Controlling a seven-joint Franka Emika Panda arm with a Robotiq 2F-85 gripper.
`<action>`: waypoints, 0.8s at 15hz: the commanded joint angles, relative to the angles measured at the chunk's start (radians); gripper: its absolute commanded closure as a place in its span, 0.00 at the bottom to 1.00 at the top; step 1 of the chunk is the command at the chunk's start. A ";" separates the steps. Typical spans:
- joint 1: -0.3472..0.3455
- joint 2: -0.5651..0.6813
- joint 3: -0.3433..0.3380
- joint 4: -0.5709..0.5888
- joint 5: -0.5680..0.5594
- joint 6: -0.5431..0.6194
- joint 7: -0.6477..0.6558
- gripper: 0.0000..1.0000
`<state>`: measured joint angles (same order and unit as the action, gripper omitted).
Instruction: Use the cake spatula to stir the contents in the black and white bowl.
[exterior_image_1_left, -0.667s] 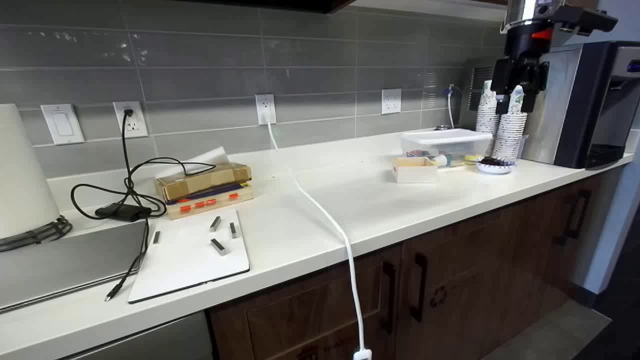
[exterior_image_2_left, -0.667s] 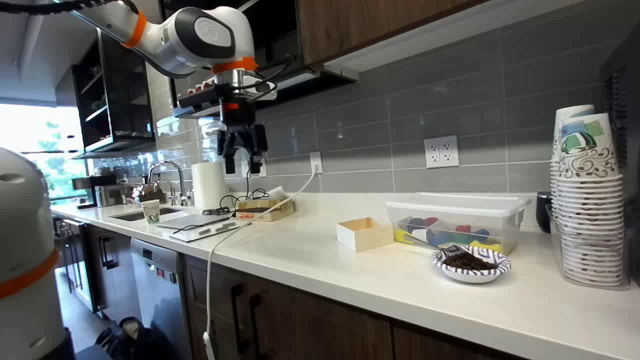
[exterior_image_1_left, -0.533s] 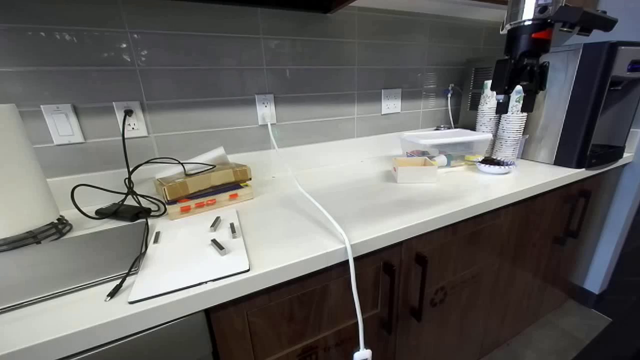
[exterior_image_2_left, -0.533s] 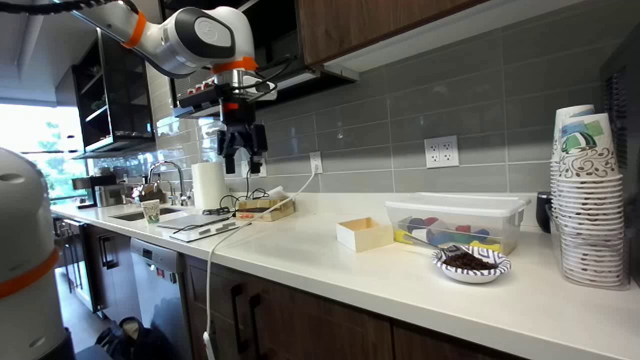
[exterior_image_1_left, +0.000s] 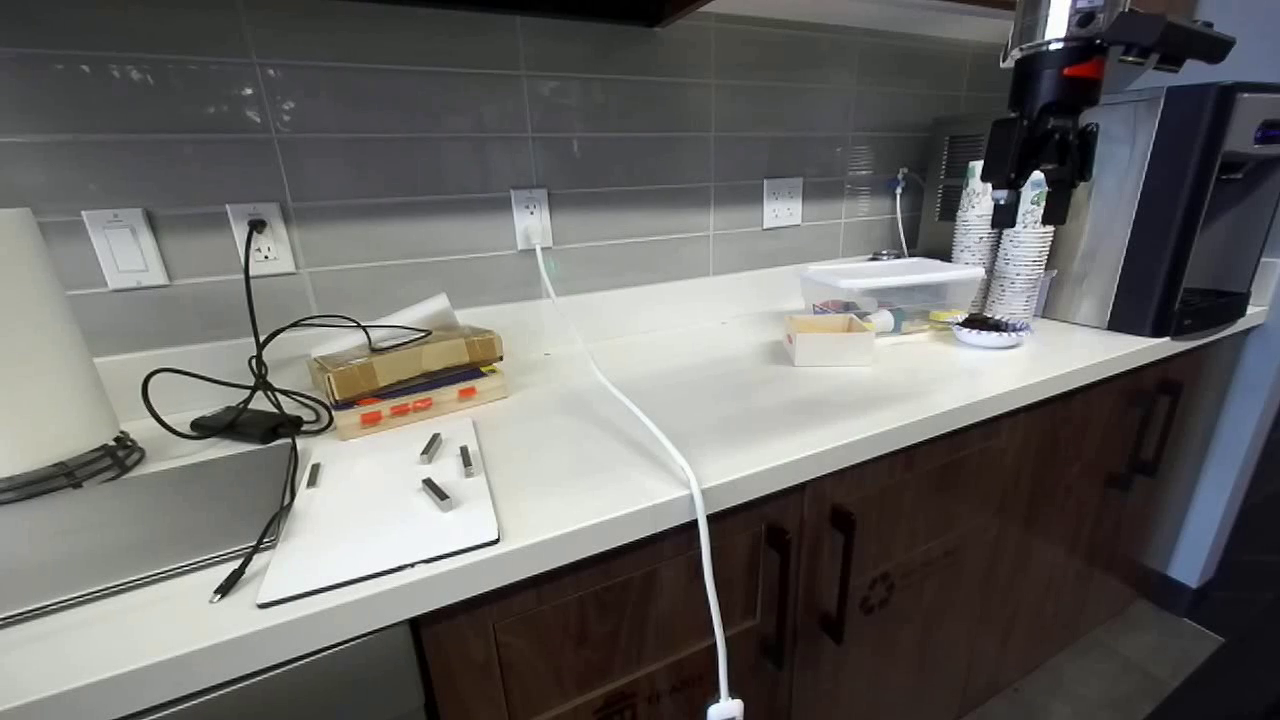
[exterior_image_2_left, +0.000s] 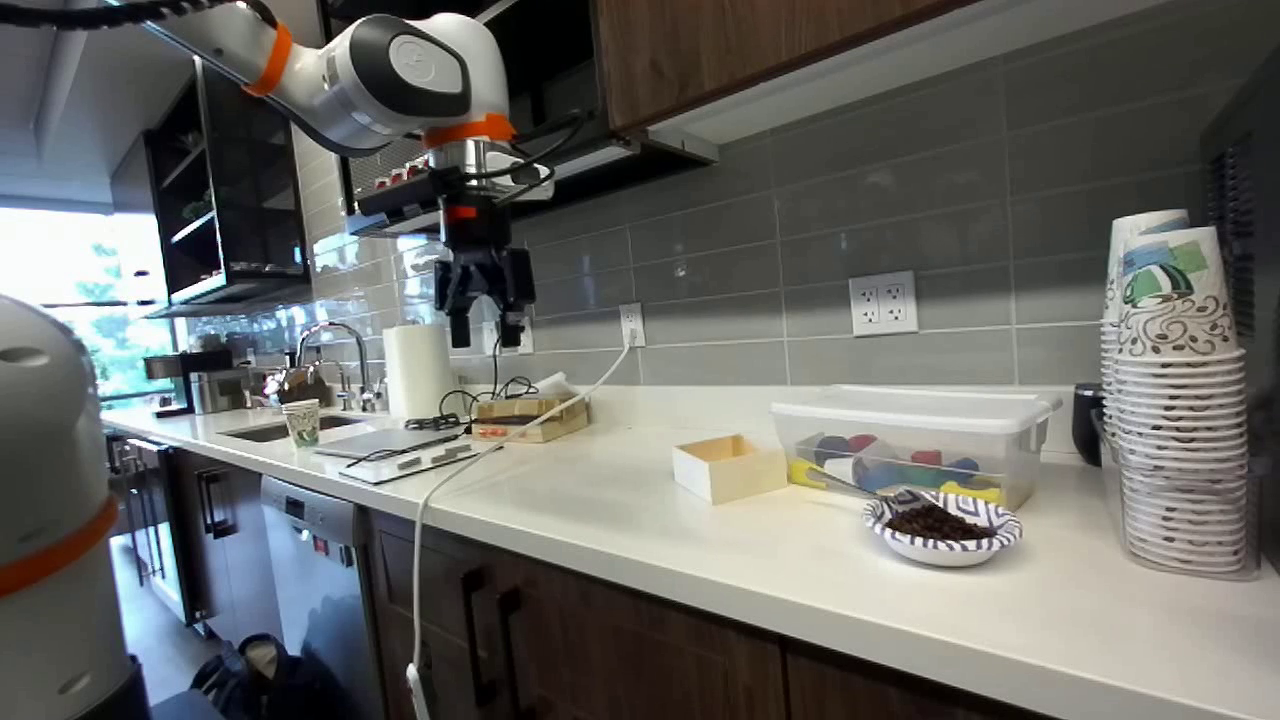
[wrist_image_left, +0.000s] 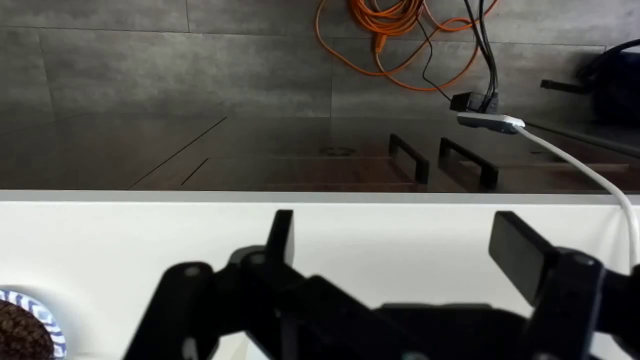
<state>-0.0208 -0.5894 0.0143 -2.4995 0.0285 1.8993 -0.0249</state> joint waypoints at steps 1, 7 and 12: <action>0.009 0.000 -0.008 0.002 -0.005 -0.002 0.004 0.00; -0.002 0.041 -0.014 0.034 0.045 -0.003 0.070 0.00; -0.061 0.131 -0.073 0.132 0.106 -0.024 0.191 0.00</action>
<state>-0.0451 -0.5319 -0.0301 -2.4526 0.0943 1.9003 0.1027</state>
